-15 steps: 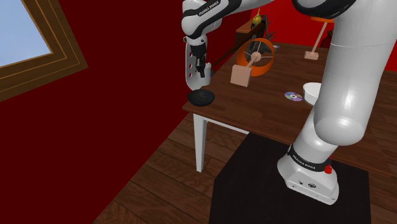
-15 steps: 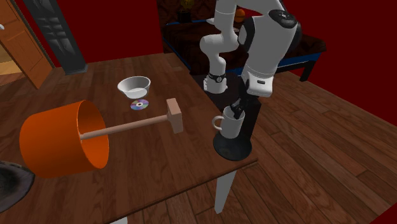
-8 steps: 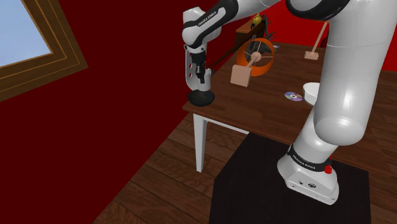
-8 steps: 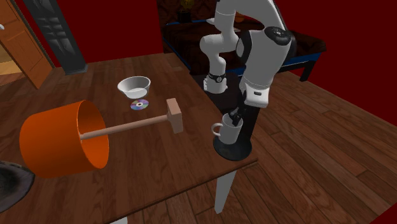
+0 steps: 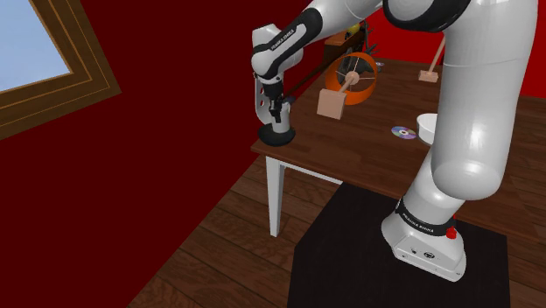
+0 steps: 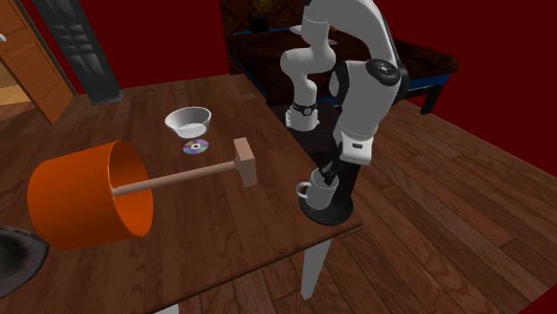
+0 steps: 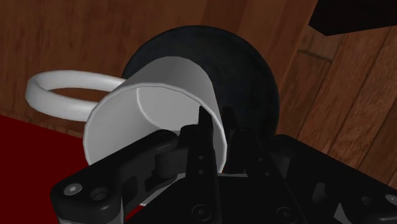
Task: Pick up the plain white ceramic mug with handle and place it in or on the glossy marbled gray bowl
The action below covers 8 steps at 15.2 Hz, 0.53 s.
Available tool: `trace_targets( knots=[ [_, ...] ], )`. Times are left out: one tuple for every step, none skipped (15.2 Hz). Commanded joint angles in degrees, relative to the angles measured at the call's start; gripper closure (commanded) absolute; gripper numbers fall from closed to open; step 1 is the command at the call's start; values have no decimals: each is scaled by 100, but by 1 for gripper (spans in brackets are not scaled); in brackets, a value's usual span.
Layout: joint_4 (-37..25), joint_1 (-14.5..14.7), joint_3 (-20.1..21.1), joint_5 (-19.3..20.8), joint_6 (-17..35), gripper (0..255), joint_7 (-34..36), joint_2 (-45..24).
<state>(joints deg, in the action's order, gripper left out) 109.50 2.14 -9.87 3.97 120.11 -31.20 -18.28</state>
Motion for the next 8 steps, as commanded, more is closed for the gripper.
trace_targets(
  knots=[
    [21, 0, 2, -2, 39, 255, 3, -16],
    [21, 0, 2, -2, 39, 255, 3, -16],
    [21, 0, 2, -2, 39, 255, 3, -16],
    [21, 0, 2, -2, 39, 255, 3, -16],
    [21, 0, 2, -2, 39, 255, 3, -16],
    [21, 0, 2, -2, 39, 255, 3, -16],
    [21, 0, 2, -2, 39, 255, 3, -16],
    [21, 0, 2, -2, 39, 0, 3, -16]
  ],
)
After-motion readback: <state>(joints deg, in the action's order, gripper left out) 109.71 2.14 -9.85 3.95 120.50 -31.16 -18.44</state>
